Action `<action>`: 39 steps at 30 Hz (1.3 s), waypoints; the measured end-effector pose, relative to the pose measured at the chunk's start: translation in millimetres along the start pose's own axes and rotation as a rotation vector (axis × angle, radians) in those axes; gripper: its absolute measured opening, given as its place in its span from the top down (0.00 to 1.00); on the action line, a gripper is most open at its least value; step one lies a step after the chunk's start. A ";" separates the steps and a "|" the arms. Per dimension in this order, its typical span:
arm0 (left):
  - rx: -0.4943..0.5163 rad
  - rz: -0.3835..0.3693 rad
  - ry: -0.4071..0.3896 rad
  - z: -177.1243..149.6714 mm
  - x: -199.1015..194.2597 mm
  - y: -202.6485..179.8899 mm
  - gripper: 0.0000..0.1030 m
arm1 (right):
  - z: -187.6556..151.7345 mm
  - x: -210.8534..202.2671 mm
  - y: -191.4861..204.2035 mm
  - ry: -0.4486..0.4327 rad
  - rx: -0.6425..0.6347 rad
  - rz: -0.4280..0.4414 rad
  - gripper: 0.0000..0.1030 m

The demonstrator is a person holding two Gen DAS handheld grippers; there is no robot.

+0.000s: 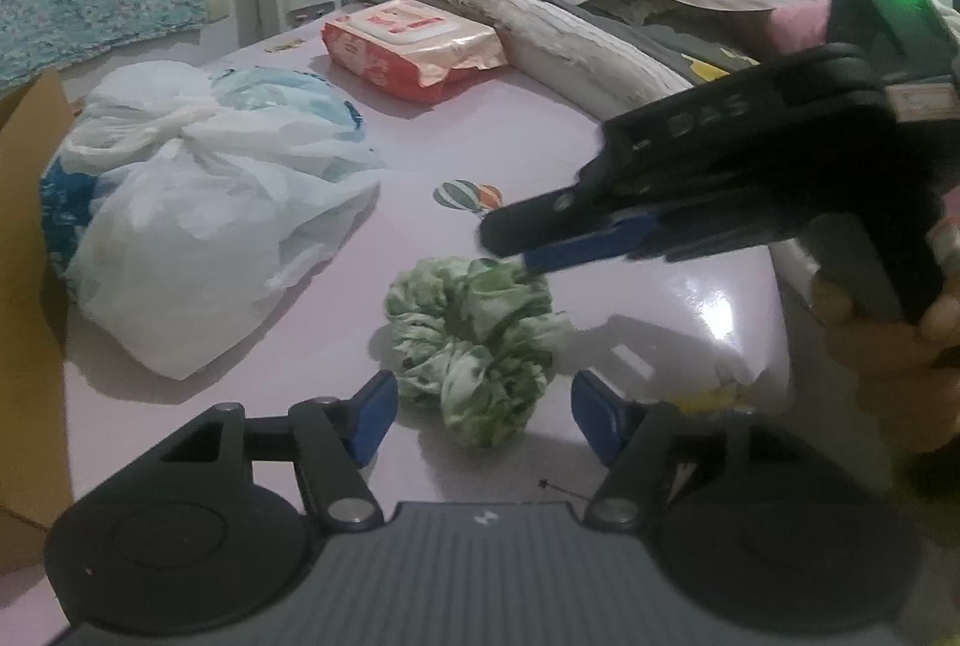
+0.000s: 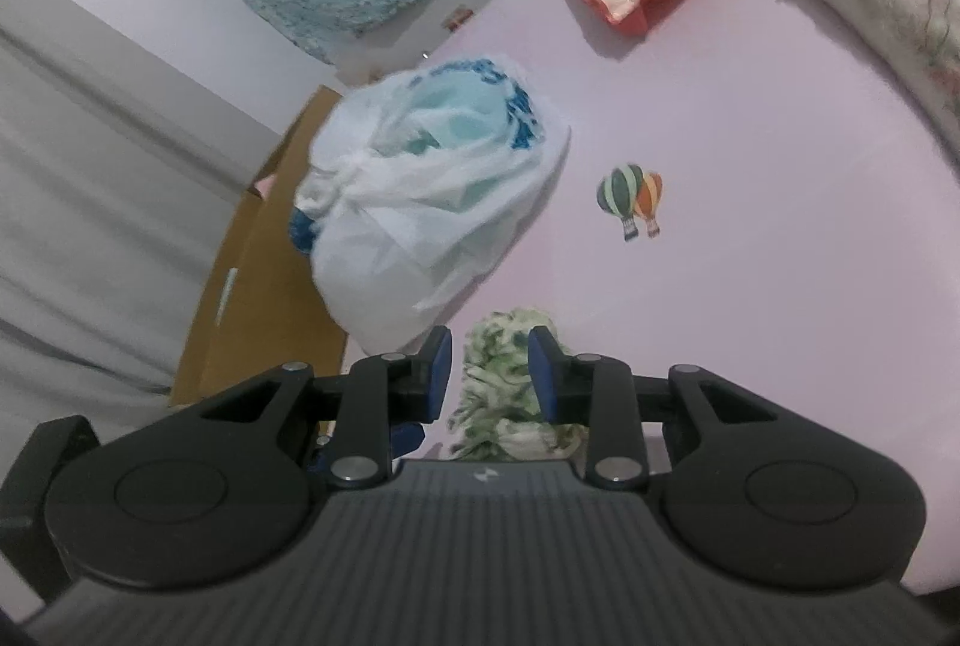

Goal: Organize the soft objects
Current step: 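Close the right tool on the green scrunchie, then carry the green scrunchie into the box and open the right tool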

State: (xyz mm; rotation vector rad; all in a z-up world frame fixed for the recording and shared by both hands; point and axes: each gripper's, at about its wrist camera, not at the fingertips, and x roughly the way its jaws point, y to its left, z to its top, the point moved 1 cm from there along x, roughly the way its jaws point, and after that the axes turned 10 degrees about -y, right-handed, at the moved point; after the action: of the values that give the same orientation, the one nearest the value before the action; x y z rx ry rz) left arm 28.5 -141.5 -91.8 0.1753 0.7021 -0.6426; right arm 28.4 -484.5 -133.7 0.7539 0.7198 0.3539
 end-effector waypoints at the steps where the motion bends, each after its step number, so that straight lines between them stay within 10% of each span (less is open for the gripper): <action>1: 0.000 -0.004 0.001 0.1 2.3 -0.3 0.36 | -1.6 4.3 -0.9 0.013 0.007 -0.004 0.73; 23: -0.067 -0.041 -0.031 3.6 8.9 12.3 0.69 | -10.5 19.3 8.5 0.105 0.079 0.010 0.73; 39: -0.187 0.271 -0.356 48.7 -142.6 102.3 0.69 | 29.4 66.9 229.4 0.145 -0.323 0.334 0.73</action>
State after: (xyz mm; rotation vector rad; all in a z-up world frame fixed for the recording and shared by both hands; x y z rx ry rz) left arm 34.0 -7.7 31.7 -0.0194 0.3819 -0.3333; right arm 87.0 -305.9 16.8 0.5427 0.6512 0.8150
